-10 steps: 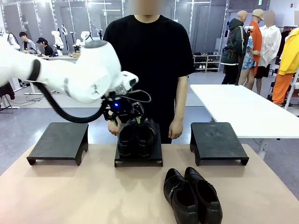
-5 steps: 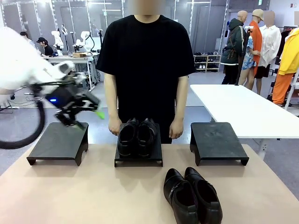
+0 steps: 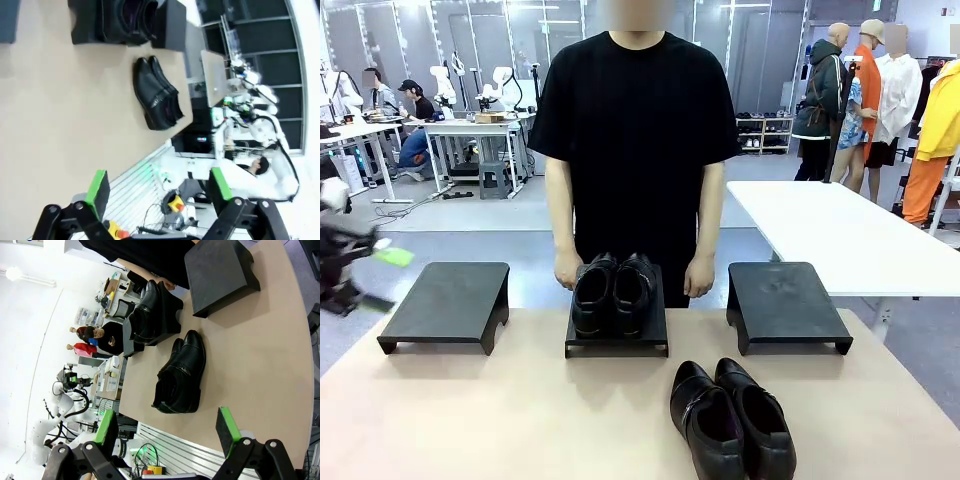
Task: Place the shoes on the stand as instructed by the person.
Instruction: Pick up another pair of Shoes and place it on the Shoes Stand indicated by the person.
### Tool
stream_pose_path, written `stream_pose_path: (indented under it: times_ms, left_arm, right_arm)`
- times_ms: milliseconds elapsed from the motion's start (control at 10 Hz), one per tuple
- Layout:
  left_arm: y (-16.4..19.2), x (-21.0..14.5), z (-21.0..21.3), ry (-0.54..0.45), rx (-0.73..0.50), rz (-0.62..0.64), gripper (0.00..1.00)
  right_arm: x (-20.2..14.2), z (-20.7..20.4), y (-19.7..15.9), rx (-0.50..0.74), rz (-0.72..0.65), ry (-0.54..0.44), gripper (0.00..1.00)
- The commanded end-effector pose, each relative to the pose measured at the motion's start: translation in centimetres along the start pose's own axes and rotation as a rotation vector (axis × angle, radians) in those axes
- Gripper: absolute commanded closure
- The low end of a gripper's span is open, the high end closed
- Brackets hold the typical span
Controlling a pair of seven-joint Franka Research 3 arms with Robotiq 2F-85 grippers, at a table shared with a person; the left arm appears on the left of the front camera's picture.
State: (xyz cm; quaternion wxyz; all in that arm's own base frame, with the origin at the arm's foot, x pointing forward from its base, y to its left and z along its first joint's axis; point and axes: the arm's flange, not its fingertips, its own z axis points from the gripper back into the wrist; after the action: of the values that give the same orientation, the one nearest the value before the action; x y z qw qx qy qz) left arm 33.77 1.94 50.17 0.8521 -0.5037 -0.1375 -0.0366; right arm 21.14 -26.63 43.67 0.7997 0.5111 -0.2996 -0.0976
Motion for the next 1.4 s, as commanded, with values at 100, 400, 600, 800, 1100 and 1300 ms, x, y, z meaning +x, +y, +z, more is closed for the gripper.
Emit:
stream_pose_path:
  times_ms: [100, 400, 600, 800, 1100, 1300]
  left_arm:
    - [7.2, -6.0, 4.6, -0.025, -0.2, -0.014, 0.0]
    - [14.9, -13.6, 7.7, -0.181, -0.376, 0.024, 0.0]
    - [17.8, -16.9, 8.1, -0.246, -0.436, 0.056, 0.0]
    - [18.5, -18.2, 8.0, -0.266, -0.445, 0.063, 0.0]
    - [20.9, -16.6, 11.3, -0.282, -0.443, 0.085, 0.0]
    - [20.9, -16.6, 11.3, -0.282, -0.443, 0.085, 0.0]
  right_arm:
    - [0.1, 0.2, 0.1, 0.015, 0.022, -0.013, 0.0]
    - [0.1, 0.2, 0.1, 0.015, 0.022, -0.013, 0.0]
    - [0.1, 0.2, 0.1, 0.015, 0.022, -0.013, 0.0]
    - [0.1, 0.2, 0.1, 0.015, 0.022, -0.013, 0.0]
    - [0.1, 0.2, 0.1, 0.015, 0.022, -0.013, 0.0]
    - [0.1, 0.2, 0.1, 0.015, 0.022, -0.013, 0.0]
